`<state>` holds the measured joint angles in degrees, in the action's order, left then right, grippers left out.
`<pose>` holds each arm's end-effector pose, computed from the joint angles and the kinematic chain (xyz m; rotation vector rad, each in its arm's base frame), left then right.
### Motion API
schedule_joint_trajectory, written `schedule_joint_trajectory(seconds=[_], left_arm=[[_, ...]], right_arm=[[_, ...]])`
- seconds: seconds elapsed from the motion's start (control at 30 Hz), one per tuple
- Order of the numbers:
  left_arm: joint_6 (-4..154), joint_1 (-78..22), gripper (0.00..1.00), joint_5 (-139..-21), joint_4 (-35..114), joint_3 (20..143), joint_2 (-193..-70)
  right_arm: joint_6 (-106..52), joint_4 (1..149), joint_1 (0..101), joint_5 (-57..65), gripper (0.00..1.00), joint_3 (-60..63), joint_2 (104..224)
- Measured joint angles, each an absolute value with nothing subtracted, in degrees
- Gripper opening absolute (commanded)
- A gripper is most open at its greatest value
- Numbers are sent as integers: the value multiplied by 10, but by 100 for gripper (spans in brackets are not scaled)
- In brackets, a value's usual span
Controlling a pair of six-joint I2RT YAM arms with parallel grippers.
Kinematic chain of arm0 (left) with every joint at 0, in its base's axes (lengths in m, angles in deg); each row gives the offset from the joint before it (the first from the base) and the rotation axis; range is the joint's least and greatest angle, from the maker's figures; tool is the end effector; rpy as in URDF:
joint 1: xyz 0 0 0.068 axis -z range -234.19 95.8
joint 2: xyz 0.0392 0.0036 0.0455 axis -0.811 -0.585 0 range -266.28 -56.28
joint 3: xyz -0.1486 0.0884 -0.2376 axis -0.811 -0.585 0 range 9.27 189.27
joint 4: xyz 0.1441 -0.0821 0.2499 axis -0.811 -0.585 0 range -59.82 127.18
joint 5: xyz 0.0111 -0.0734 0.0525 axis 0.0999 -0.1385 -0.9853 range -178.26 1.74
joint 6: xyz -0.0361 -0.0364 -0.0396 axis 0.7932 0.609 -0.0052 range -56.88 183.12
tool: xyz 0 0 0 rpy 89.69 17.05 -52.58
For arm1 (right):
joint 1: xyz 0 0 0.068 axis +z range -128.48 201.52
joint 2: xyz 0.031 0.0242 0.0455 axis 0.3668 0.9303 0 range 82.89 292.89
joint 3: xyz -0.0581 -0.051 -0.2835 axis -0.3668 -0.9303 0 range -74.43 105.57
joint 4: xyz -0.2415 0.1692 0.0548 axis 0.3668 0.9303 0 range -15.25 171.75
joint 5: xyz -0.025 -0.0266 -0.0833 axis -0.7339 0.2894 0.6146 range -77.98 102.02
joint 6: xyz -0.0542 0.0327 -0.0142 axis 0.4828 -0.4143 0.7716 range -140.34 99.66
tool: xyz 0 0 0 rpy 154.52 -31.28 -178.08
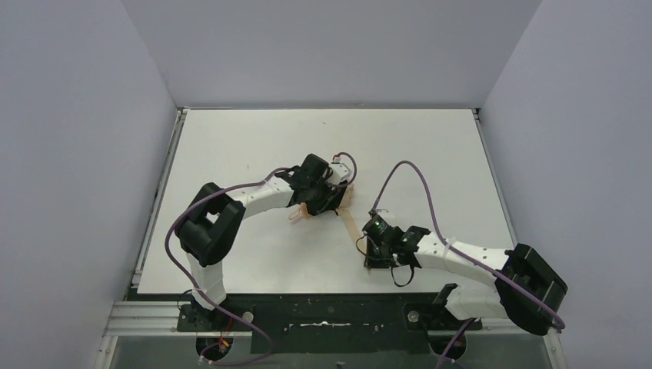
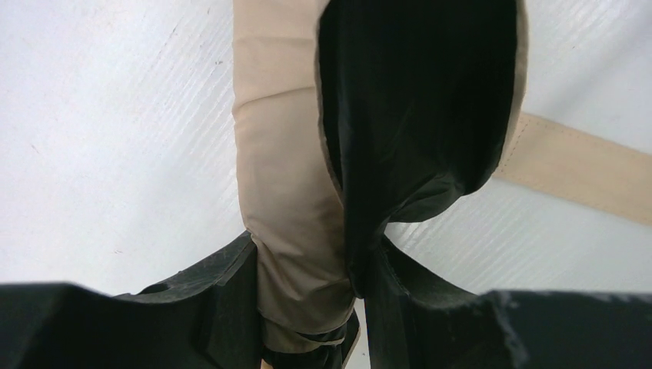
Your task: Put away the umbrella
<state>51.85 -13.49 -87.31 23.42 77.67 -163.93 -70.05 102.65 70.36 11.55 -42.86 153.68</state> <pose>0.3336 -0.2882 0.1519 1.1067 2.2542 -0.2337 0.1535 0.1763 0.1343 0.0193 2.8536 0.4455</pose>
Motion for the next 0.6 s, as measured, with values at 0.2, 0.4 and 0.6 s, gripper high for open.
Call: schedule_joint_trajectory(seconds=[0.2, 0.4, 0.6], left_arm=[[561, -164, 0, -816, 214, 785, -1639], [584, -181, 0, -776, 196, 790, -1637], [591, -187, 0, -760, 180, 797, -1630]], right_arm=[[-706, 987, 747, 87, 0, -428, 1550], [-720, 957, 798, 79, 0, -421, 1575], [-736, 918, 841, 69, 0, -416, 1596]])
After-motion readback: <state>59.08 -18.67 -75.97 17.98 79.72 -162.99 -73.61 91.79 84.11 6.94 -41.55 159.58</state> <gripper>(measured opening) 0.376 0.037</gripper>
